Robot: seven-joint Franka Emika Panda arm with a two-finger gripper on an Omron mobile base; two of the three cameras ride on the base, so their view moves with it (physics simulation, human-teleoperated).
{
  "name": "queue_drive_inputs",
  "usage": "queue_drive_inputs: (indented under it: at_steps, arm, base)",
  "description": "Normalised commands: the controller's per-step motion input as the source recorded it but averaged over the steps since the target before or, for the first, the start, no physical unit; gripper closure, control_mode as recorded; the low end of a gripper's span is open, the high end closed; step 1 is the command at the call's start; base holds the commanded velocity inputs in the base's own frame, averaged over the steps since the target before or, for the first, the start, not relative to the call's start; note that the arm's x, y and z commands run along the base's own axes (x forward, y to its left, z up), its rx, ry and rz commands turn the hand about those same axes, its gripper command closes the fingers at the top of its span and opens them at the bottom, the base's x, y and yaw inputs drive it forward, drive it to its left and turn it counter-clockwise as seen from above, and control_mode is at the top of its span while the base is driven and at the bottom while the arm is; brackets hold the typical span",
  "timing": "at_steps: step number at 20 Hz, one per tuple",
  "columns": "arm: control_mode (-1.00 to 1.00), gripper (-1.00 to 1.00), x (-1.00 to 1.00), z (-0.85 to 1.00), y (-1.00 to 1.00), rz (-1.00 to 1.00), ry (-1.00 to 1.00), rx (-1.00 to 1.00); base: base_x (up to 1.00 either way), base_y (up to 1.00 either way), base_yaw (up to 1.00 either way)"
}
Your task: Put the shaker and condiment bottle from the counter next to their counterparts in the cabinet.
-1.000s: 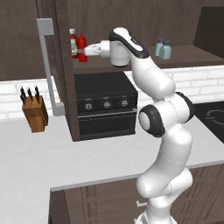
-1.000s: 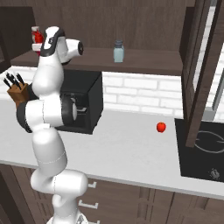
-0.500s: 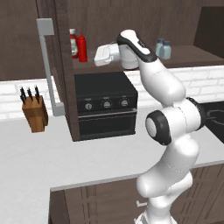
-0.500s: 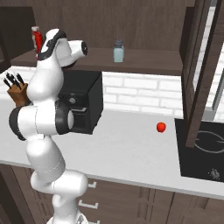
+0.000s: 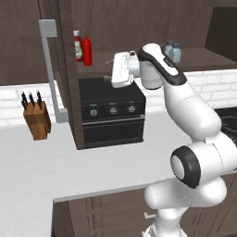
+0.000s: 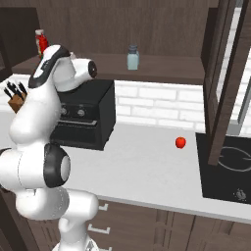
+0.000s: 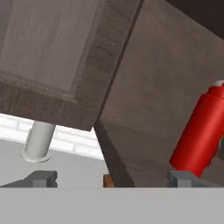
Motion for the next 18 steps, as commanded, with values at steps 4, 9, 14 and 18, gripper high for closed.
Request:
queue_drive_inputs:
  at_steps: [4, 9, 14, 18]
  arm:
    - [-1.0, -1.0, -1.0, -0.41, -0.25, -0.09, -0.4, 0.0]
    - [-1.0, -1.0, -1.0, -0.56, -0.27, -0.11, -0.38, 0.0]
    - [-1.0, -1.0, -1.0, -0.64, -0.24, -0.1, -0.33, 0.0]
    - [-1.0, -1.0, -0.89, -0.64, -0.13, -0.01, -0.15, 0.0]
  base:
    - [0.0, 0.0, 0.0]
    - [0.0, 0.0, 0.0]
    - [0.0, 0.0, 0.0]
    - [0.0, 0.0, 0.0]
